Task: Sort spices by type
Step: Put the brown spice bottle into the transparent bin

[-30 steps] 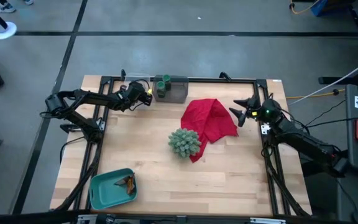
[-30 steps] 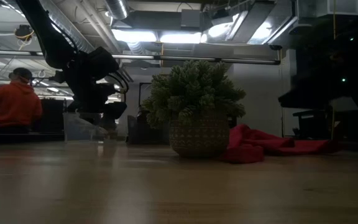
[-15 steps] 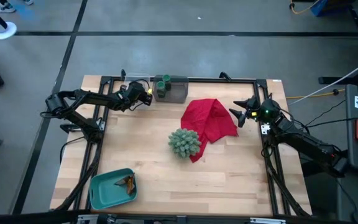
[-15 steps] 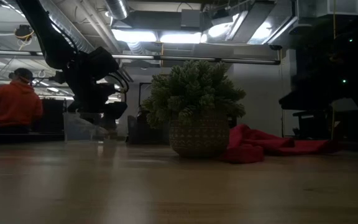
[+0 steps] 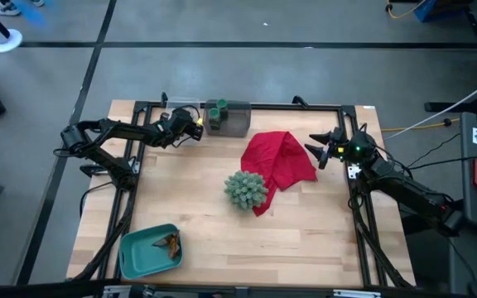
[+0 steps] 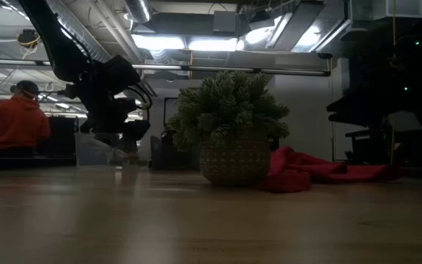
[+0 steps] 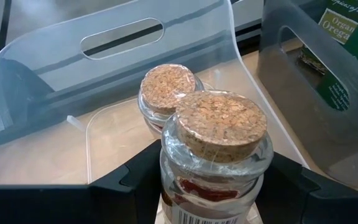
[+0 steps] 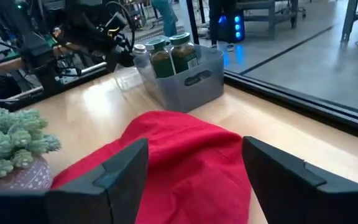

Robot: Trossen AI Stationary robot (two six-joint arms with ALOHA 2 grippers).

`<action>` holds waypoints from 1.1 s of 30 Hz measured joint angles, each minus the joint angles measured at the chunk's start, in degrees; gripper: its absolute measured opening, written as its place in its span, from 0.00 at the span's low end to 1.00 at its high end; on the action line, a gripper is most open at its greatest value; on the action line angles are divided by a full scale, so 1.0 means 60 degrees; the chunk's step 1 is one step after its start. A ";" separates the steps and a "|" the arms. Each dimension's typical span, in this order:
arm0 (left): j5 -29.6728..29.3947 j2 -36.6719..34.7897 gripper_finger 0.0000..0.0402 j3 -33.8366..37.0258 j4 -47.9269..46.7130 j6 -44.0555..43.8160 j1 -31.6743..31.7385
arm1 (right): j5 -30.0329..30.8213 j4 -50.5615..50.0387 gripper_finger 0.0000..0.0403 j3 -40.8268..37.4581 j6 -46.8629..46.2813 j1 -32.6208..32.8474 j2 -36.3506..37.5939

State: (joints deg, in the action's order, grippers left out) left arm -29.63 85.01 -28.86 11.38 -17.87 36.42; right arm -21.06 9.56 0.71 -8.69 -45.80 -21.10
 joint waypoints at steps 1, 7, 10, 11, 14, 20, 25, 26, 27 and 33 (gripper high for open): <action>0.0000 0.0000 0.49 0.0000 0.0004 0.0015 0.0000 | 0.0000 -0.0003 0.64 0.0000 -0.0035 -0.0007 0.0000; -0.0025 0.0000 0.49 0.0000 0.0000 -0.0007 0.0000 | -0.0240 -0.0120 0.64 0.0000 0.0245 -0.0521 0.0000; 0.0002 -0.0004 0.49 -0.0004 0.0020 0.0206 0.0000 | 0.0014 -0.0784 0.64 0.0000 0.0489 -0.0636 -0.0005; 0.0015 -0.0004 0.49 -0.0004 0.0027 0.0280 -0.0001 | 0.0101 -0.0900 0.64 0.0000 0.0486 -0.0626 -0.0005; 0.0007 -0.0004 0.49 -0.0007 0.0006 0.0207 -0.0007 | 0.0341 -0.0951 0.64 0.0000 0.0492 -0.0623 -0.0016; -0.0076 -0.0004 0.49 -0.0007 -0.0020 -0.0047 -0.0007 | 0.0401 -0.0969 0.64 0.0000 0.0493 -0.0623 -0.0025; 0.0011 -0.0004 0.49 -0.0007 0.0015 0.0232 -0.0004 | 0.0404 -0.0976 0.64 0.0000 0.0494 -0.0623 -0.0022; -0.0003 -0.0004 0.49 -0.0007 -0.0009 0.0110 -0.0004 | 0.0404 -0.0980 0.64 0.0000 0.0496 -0.0623 -0.0022; -0.0030 -0.0004 0.49 -0.0007 -0.0021 0.0022 -0.0004 | 0.0404 -0.0980 0.64 0.0000 0.0496 -0.0623 -0.0022; -0.0056 -0.0004 0.49 -0.0007 -0.0015 0.0016 -0.0004 | 0.0404 -0.1004 0.64 0.0000 0.0496 -0.0623 -0.0022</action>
State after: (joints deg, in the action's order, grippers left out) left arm -29.96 84.99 -28.91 11.29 -17.78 36.40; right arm -18.63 3.54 0.71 -5.72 -49.54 -21.23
